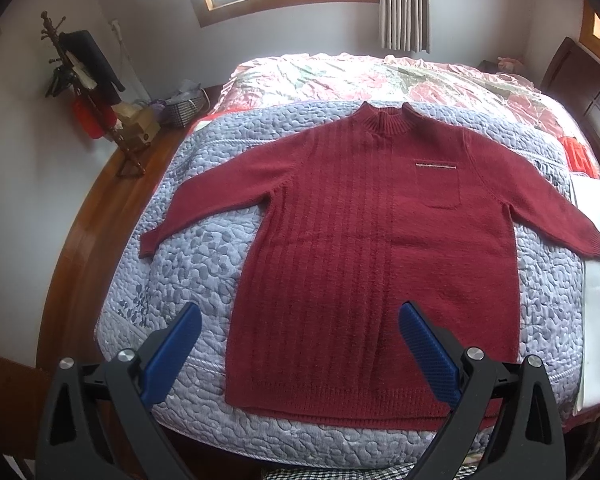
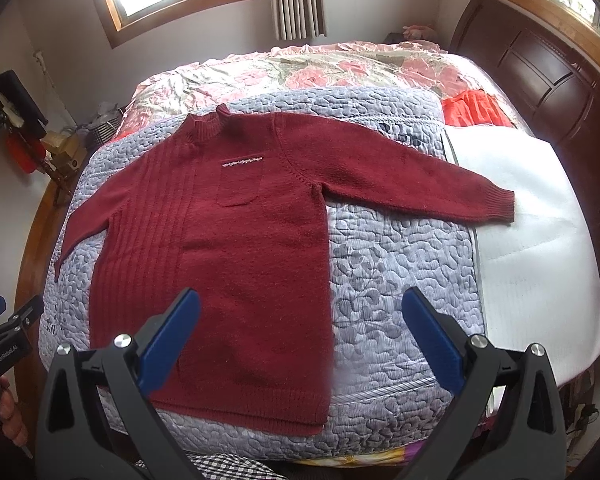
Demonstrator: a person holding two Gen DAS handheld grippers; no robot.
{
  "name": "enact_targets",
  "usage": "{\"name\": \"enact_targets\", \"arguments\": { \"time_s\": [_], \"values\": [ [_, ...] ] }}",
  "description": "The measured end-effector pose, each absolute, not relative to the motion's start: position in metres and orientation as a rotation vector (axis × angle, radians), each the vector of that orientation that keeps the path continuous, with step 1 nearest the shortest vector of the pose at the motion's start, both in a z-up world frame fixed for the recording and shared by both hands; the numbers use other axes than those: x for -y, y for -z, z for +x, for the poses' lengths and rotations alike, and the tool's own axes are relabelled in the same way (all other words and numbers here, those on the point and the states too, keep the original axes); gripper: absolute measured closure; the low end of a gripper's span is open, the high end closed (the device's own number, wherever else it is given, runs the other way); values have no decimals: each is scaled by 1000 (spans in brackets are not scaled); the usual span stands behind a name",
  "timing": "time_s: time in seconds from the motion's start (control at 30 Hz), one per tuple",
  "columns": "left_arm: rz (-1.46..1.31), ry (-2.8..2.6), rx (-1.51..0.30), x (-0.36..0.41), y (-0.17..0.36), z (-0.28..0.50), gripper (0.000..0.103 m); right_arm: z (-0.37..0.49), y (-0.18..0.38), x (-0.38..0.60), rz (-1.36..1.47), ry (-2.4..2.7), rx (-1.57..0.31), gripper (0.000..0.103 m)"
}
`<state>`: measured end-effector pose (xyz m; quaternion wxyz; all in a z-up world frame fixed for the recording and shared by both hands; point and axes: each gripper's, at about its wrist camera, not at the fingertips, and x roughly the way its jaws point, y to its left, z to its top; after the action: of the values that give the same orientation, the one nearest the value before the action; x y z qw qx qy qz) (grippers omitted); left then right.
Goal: Fold small clothes
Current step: 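Reach the right gripper to the sweater sleeve cuff and close on it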
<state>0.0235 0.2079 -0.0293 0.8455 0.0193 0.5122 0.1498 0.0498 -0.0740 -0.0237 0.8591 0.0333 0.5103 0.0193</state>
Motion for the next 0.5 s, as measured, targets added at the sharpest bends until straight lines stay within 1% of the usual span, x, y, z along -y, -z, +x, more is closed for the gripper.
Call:
{"name": "enact_targets", "arguments": {
  "time_s": [0.13,0.3,0.5],
  "values": [
    [43,-309,-1103,-190,40,44,4,71,33,112,104,-25,-1059,3],
    [78,-274,-1081,-148,50,85,4,115,50,212,209,34,-1040,3],
    [71,-232,-1022,-81,72,156,4,170,100,330,207,96,-1080,3]
  ]
}}
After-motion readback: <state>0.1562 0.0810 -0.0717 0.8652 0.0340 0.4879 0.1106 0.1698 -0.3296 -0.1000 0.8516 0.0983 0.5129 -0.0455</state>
